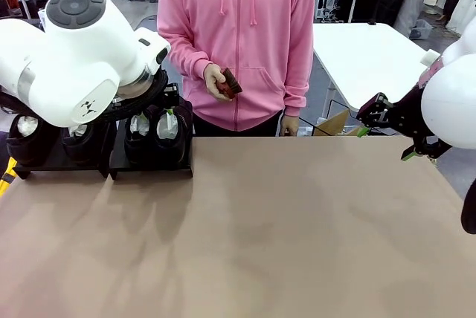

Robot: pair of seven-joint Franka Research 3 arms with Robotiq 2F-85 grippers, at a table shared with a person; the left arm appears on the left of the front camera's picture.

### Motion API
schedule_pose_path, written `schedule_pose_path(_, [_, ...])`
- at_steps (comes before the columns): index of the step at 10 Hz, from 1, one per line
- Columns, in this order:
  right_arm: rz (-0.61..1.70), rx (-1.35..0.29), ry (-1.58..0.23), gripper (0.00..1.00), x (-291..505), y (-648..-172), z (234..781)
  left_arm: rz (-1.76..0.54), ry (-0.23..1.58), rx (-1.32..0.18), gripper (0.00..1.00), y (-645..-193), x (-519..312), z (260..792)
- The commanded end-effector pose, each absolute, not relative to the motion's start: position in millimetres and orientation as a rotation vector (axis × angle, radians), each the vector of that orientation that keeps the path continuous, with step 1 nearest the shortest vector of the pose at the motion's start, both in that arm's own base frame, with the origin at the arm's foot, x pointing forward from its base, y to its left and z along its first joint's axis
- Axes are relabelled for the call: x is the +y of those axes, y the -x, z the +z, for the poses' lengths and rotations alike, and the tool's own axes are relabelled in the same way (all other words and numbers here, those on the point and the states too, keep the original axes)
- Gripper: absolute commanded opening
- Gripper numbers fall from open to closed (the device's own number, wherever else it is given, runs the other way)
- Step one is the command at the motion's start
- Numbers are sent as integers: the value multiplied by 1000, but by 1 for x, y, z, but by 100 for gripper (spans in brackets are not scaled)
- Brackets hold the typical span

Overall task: Organize the shoes by placing them on the stand.
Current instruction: Place the Shoe from the middle of the table onto the Shoes Stand.

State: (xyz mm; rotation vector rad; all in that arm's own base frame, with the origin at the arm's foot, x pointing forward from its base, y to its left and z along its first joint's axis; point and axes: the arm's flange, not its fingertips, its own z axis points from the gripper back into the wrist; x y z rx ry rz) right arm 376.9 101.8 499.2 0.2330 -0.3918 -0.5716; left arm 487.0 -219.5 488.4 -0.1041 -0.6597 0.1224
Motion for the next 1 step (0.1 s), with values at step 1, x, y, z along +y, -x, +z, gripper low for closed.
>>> schedule_pose_path(1, [-556, -387, -253, 100, 99, -377, 500, 115, 100, -669, 61, -489, -220, 492])
